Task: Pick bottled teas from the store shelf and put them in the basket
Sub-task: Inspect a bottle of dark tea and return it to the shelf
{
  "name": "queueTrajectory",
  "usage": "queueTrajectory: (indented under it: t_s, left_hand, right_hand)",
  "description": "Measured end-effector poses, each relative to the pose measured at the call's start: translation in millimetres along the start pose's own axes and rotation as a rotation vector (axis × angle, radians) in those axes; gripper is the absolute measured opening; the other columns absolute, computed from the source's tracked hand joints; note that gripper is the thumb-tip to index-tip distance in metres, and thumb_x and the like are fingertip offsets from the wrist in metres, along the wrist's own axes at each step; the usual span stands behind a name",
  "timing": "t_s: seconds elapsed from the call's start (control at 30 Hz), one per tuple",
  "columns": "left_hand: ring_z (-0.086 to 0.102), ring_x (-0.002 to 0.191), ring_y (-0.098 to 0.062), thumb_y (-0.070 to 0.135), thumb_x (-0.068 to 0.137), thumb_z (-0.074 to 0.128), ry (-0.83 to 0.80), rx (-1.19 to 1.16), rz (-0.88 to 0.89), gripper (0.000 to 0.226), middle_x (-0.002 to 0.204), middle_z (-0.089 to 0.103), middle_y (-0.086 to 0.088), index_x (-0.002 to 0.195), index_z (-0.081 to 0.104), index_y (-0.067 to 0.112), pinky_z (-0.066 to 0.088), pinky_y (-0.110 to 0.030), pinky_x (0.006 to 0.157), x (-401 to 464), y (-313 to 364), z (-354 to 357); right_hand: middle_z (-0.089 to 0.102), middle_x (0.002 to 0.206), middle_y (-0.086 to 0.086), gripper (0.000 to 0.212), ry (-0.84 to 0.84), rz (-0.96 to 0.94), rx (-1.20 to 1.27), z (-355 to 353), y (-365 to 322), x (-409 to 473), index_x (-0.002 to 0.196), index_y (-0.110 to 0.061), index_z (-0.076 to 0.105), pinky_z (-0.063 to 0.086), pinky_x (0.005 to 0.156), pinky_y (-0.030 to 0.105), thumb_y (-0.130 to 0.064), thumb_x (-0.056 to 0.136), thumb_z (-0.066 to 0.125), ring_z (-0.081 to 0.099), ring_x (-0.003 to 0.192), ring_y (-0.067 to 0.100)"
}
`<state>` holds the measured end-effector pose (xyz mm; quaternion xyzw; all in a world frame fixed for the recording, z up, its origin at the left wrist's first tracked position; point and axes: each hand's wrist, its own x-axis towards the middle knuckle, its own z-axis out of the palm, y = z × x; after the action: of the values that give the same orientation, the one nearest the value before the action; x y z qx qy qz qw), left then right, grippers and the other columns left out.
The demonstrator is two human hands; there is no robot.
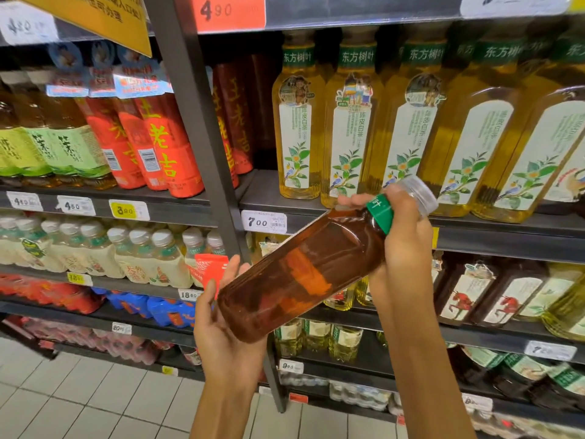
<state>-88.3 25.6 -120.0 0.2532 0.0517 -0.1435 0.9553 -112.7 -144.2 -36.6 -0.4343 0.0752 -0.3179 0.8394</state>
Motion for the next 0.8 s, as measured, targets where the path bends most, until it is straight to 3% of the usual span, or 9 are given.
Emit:
queueTrajectory:
  t_s: [0.13, 0.23, 0.37, 0.47, 0.6, 0.73, 0.8]
  left_hand:
    - [0.061, 0.116, -0.032, 0.044, 0.086, 0.051, -0.076, 0.006, -0.141, 0.054, 0.129, 0.062, -0.012, 0.130, 0.058, 0.015, 0.054, -0.051, 0.086, 1.9, -1.5, 1.4]
    - [0.059, 0.117, -0.036, 0.036, 0.083, 0.058, -0.142, 0.043, -0.341, 0.051, 0.132, 0.058, -0.019, 0.130, 0.058, 0.015, 0.049, -0.055, 0.093, 2.7, -2.5, -4.1]
    - [0.052, 0.122, -0.043, 0.032, 0.079, 0.071, -0.254, 0.079, -0.556, 0.050, 0.134, 0.055, -0.022, 0.124, 0.063, 0.013, 0.039, -0.067, 0.094, -0.1, -1.7, -7.8]
    - [0.057, 0.118, -0.040, 0.040, 0.076, 0.071, -0.148, 0.121, -0.474, 0.055, 0.131, 0.059, -0.019, 0.125, 0.062, 0.018, 0.050, -0.054, 0.084, -0.9, -13.2, -9.6]
    - [0.056, 0.119, -0.042, 0.040, 0.079, 0.062, -0.075, 0.074, -0.376, 0.054, 0.129, 0.059, -0.021, 0.126, 0.061, 0.014, 0.052, -0.054, 0.085, -3.6, -25.8, -9.3]
    - [0.054, 0.119, -0.044, 0.035, 0.072, 0.070, -0.077, 0.072, -0.405, 0.052, 0.129, 0.058, -0.024, 0.118, 0.066, 0.010, 0.051, -0.057, 0.087, -2.9, -27.4, -11.5]
    - [0.051, 0.123, -0.045, 0.034, 0.074, 0.070, -0.107, 0.064, -0.457, 0.058, 0.133, 0.055, -0.025, 0.125, 0.061, 0.009, 0.047, -0.060, 0.091, -0.2, -27.4, -13.9]
  right_hand:
    - [0.071, 0.068, 0.005, 0.034, -0.030, -0.102, 0.038, -0.3, -0.8, 0.8, 0.100, -0.003, 0.050, 0.056, 0.065, 0.030, -0.031, 0.083, 0.057, 0.071, 0.077, 0.024]
    - [0.068, 0.066, 0.002, 0.026, -0.168, -0.180, 0.051, -1.7, -3.7, 1.1, 0.088, -0.009, 0.056, 0.056, 0.070, 0.033, -0.031, 0.079, 0.065, 0.070, 0.074, 0.023]
    - [0.067, 0.070, 0.002, 0.035, -0.390, -0.172, 0.115, -7.5, -7.3, 2.5, 0.085, -0.015, 0.061, 0.055, 0.072, 0.034, -0.041, 0.069, 0.079, 0.068, 0.074, 0.021]
    - [0.068, 0.073, 0.001, 0.029, -0.264, -0.163, 0.046, -7.3, -6.3, 6.0, 0.089, -0.016, 0.061, 0.055, 0.076, 0.037, -0.037, 0.075, 0.074, 0.069, 0.077, 0.020]
    - [0.071, 0.076, -0.001, 0.015, -0.049, -0.214, -0.220, -0.8, -3.5, 16.2, 0.105, -0.022, 0.051, 0.051, 0.093, 0.048, -0.033, 0.095, 0.054, 0.069, 0.087, 0.022]
    - [0.070, 0.081, 0.006, 0.032, -0.122, -0.053, -0.147, 1.8, -4.1, 19.5, 0.106, -0.026, 0.052, 0.058, 0.079, 0.040, -0.046, 0.082, 0.057, 0.071, 0.081, 0.026]
    - [0.068, 0.077, 0.003, 0.035, -0.198, -0.056, -0.122, 2.5, -4.9, 18.8, 0.107, -0.024, 0.051, 0.058, 0.077, 0.040, -0.045, 0.081, 0.059, 0.070, 0.077, 0.024]
